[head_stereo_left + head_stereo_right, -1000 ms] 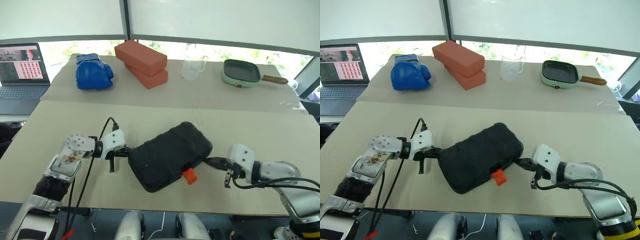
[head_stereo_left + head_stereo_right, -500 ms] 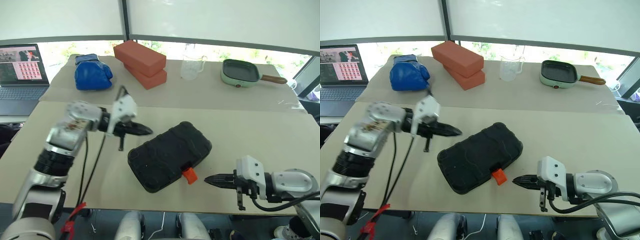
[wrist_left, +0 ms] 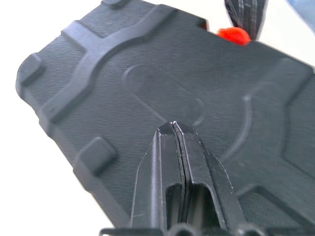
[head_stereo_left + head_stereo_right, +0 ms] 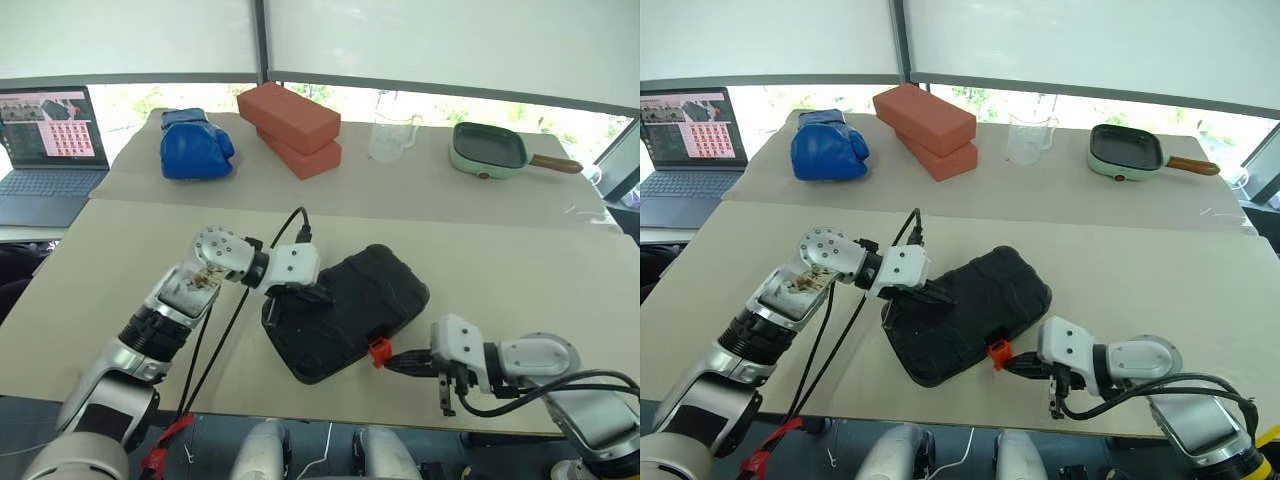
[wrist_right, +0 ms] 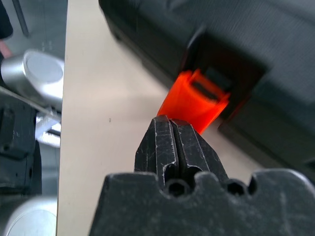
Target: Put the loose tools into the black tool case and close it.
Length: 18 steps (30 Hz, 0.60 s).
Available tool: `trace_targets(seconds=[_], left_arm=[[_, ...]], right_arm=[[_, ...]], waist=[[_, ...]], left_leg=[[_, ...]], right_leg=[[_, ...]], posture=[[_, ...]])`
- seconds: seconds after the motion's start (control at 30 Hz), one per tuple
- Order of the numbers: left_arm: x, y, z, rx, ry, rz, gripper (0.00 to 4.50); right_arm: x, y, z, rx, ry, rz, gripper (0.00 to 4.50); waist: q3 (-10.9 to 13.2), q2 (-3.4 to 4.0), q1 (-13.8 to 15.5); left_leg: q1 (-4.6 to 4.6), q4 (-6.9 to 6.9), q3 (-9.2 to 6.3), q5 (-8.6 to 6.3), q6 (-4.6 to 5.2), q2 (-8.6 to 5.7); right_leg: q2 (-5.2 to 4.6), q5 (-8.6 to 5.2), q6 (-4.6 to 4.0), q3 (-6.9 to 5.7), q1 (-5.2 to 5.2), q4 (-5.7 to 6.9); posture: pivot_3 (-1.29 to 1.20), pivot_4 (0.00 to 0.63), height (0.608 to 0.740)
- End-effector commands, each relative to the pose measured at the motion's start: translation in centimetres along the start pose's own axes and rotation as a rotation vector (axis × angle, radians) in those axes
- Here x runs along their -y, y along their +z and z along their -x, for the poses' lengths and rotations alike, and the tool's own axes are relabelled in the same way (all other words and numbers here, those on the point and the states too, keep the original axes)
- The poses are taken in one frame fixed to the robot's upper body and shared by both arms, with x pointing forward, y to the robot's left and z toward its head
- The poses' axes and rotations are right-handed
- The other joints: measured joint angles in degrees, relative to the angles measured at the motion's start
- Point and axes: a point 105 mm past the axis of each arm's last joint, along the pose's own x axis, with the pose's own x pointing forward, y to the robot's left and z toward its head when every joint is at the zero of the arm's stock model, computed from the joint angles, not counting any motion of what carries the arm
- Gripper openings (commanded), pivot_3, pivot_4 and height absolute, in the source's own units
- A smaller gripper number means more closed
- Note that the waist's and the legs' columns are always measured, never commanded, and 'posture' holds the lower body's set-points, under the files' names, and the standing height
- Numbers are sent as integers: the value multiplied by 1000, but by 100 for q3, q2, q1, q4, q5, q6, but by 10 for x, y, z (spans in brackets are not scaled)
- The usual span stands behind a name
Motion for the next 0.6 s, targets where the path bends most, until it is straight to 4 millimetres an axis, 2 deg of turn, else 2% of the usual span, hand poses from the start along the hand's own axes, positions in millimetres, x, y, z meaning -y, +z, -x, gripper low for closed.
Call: trace_targets(seconds=[0.03,0.37,0.6], left_arm=[[8,-19,-8,-63,-23,52,57],[12,-15,-13,-45,-29,48,57],[13,-14,-19,-44,-38,46,57]], right_arm=[[7,6,-1,19,-30,41,0],[20,10,-10,65,-112,20,0],[14,14,-14,108,-137,0,0]], waist=[[0,0,-21],[-1,1,-36],[-1,1,-40]], left_leg=[[1,0,0,0,0,0],[0,-1,-2,0,0,1],[1,-1,-2,0,0,1]], right_leg=[[0,0,0,0,0,0],[1,0,0,-1,0,1],[1,0,0,-1,0,2]], posture=[[0,150,738],[0,150,738],[0,150,738]])
